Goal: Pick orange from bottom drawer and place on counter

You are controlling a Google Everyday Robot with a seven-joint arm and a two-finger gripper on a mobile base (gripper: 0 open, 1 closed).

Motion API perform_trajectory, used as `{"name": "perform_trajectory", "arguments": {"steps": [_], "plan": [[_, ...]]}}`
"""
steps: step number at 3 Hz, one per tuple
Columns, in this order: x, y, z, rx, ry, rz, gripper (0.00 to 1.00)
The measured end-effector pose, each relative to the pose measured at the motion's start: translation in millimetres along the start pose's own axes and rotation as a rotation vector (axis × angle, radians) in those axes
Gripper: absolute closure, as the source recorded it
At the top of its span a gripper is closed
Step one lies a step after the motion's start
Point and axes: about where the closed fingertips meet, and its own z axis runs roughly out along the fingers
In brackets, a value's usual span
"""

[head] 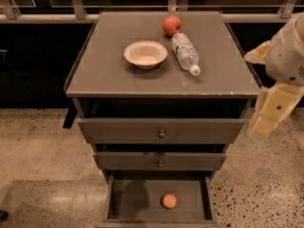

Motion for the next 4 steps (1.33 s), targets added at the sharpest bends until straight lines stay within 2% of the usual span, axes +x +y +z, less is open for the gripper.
{"name": "perform_trajectory", "arguments": {"steps": [1,2,3,4], "plan": [[-0.9,35.8,71.8,-0.088,-0.169,0.036,0.0],[-13.7,81.7,160.9,-0.209,-0.35,0.134,0.0],[-14.6,100.2,198.0,-0.243,-0.371,0.176,0.0],[-14.5,100.1,197.0,-0.24,-0.37,0.175,0.0]]}}
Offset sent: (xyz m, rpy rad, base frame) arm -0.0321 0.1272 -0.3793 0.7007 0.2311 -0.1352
